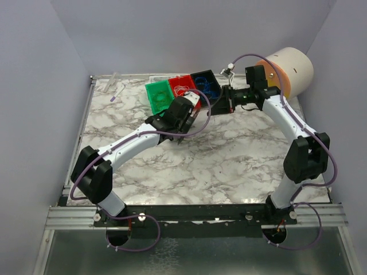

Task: Wrap the cables
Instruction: Wrap the cable around the cable reel.

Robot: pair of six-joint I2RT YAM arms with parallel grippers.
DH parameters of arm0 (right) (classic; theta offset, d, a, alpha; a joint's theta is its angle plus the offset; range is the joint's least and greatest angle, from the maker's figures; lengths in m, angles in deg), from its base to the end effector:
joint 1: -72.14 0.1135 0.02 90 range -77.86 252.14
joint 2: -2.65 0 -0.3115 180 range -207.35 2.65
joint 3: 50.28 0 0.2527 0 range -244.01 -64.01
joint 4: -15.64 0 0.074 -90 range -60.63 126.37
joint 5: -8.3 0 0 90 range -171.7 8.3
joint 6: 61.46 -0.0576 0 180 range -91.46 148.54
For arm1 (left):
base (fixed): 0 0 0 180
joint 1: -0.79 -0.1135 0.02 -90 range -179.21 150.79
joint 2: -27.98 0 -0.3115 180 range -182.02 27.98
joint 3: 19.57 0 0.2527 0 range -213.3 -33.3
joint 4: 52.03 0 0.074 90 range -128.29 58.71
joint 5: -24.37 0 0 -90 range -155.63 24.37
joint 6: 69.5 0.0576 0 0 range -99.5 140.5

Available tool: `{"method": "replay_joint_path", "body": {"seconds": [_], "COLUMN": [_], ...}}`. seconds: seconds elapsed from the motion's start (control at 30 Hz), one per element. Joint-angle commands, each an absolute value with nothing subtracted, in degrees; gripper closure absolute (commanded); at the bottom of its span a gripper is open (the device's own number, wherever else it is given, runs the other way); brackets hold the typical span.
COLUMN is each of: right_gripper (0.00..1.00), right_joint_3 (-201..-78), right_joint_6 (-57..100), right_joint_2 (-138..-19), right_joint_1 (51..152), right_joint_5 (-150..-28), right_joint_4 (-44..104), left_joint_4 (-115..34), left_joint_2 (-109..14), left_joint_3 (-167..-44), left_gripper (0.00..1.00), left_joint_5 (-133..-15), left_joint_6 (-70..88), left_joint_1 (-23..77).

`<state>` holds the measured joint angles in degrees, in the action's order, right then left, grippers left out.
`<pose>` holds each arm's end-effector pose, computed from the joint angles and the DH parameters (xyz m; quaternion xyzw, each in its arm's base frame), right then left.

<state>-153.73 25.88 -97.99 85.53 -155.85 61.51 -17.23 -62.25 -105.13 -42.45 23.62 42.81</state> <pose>0.3719 0.1455 0.3708 -0.3075 0.7062 0.5919 0.2374 0.2909 -0.2316 0.3237 0.2608 0.8510 0.0321 0.4547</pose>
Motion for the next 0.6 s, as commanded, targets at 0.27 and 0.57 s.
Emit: {"method": "replay_joint_path", "body": {"seconds": [0.27,0.57], "right_gripper": [0.99,0.99], "right_joint_3": [-145.86,-143.17], "right_joint_6": [35.83,46.97], "right_joint_2": [-94.69,-96.11], "right_joint_1": [94.86,100.5], "right_joint_5": [-161.11,-157.66], "right_joint_4": [61.96,67.55], "left_joint_4": [-16.74,-17.01], "left_joint_2": [-63.52,-64.92], "left_joint_3": [-113.64,-114.84], "left_gripper": [1.0,1.0], "left_joint_5": [-50.27,-56.48], "left_joint_6": [16.88,8.68], "left_joint_1": [39.41,35.68]}}
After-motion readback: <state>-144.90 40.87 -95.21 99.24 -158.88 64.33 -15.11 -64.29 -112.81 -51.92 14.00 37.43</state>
